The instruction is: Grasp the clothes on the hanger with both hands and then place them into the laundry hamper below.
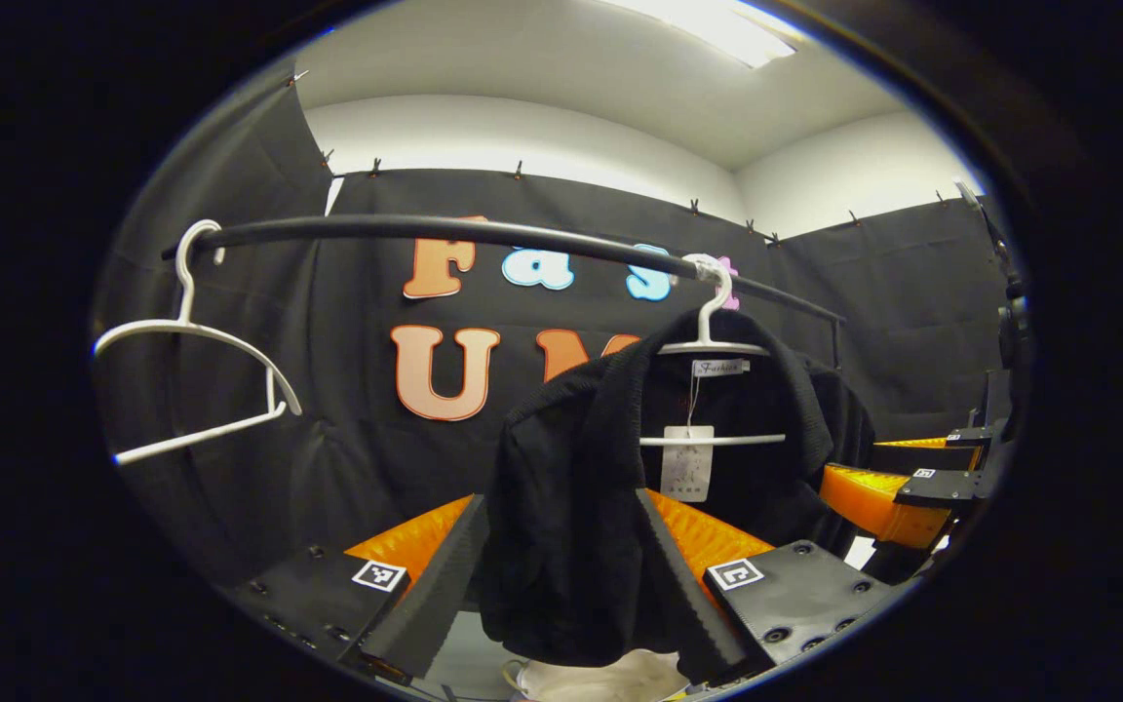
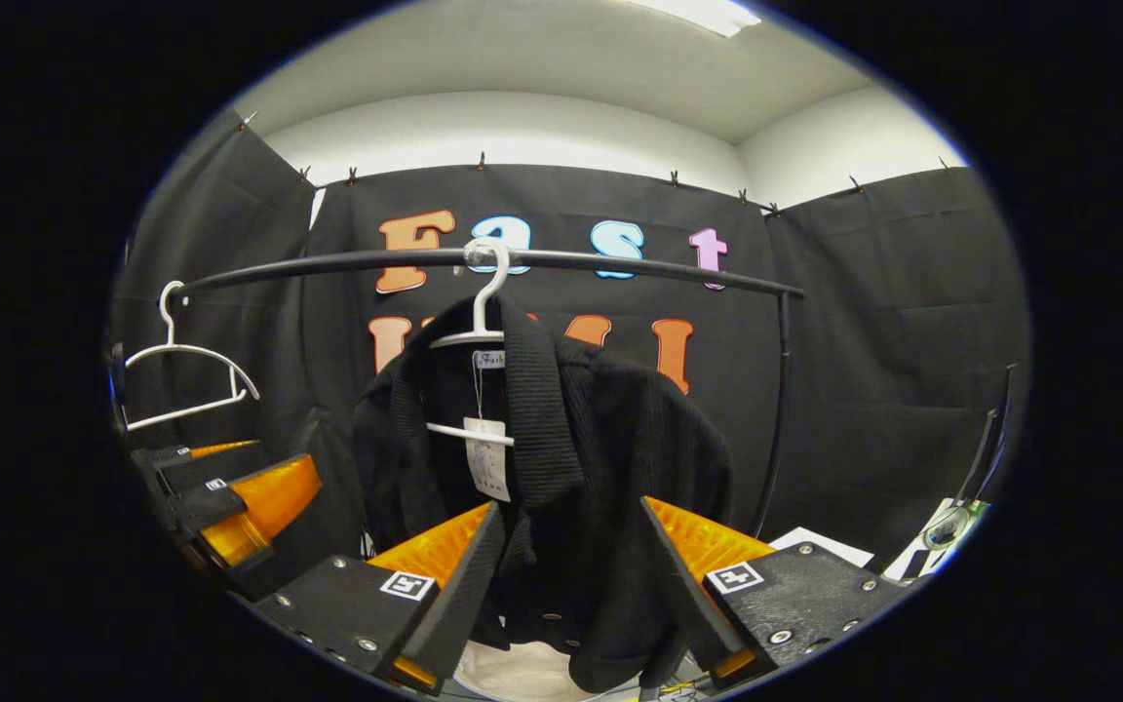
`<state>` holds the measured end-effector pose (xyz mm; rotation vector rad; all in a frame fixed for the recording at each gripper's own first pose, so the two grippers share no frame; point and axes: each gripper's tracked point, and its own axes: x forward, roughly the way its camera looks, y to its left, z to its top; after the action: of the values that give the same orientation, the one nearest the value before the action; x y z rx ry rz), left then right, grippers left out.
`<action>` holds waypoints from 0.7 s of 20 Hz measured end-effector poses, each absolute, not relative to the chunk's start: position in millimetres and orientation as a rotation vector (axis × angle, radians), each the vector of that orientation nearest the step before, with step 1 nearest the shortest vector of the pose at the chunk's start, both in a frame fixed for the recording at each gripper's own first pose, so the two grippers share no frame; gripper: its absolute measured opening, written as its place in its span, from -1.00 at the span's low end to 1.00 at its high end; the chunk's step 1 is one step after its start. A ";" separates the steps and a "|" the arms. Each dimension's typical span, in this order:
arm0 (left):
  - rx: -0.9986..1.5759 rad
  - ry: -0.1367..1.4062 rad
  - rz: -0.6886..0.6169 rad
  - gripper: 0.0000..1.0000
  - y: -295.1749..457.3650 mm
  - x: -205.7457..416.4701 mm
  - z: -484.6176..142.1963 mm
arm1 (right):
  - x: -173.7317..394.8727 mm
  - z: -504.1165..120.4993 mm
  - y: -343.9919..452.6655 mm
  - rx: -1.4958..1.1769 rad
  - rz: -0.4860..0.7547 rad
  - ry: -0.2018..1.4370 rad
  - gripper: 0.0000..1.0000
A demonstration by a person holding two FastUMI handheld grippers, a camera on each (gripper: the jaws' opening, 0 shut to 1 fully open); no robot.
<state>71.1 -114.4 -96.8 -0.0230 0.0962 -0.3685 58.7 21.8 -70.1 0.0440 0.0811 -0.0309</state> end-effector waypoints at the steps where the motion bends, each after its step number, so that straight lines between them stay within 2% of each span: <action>1: -0.016 0.101 -0.376 1.00 -121.0 75.3 -105.2 | 64.6 -76.8 22.7 0.046 -0.036 0.089 0.67; 4: 0.002 0.114 -0.407 0.93 -135.7 87.2 -129.0 | 77.8 -101.4 31.9 0.068 -0.025 0.138 0.58; 5: -0.004 0.126 -0.423 1.00 -141.7 90.0 -138.4 | 81.8 -108.1 35.6 0.077 -0.020 0.149 0.43; 6: -0.014 0.141 -0.438 1.00 -148.1 92.5 -147.9 | 84.6 -113.8 38.1 0.083 -0.017 0.159 0.56; 8: -0.031 0.164 -0.451 1.00 -155.7 100.3 -164.5 | 91.9 -124.2 42.4 0.094 -0.019 0.179 0.56; 9: -0.039 0.174 -0.452 0.93 -157.5 103.3 -172.6 | 95.0 -130.1 43.8 0.100 -0.019 0.190 0.56; 13: -0.026 0.203 -0.454 0.94 -168.6 117.0 -199.8 | 104.2 -144.6 45.5 0.131 -0.021 0.217 0.37; 14: -0.022 0.202 -0.452 0.86 -171.8 120.1 -203.2 | 107.1 -151.0 45.9 0.130 -0.024 0.223 0.35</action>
<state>120.1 -171.8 -203.2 -0.0221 0.2018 -0.4517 107.1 45.9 -151.0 0.1302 0.2228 -0.0244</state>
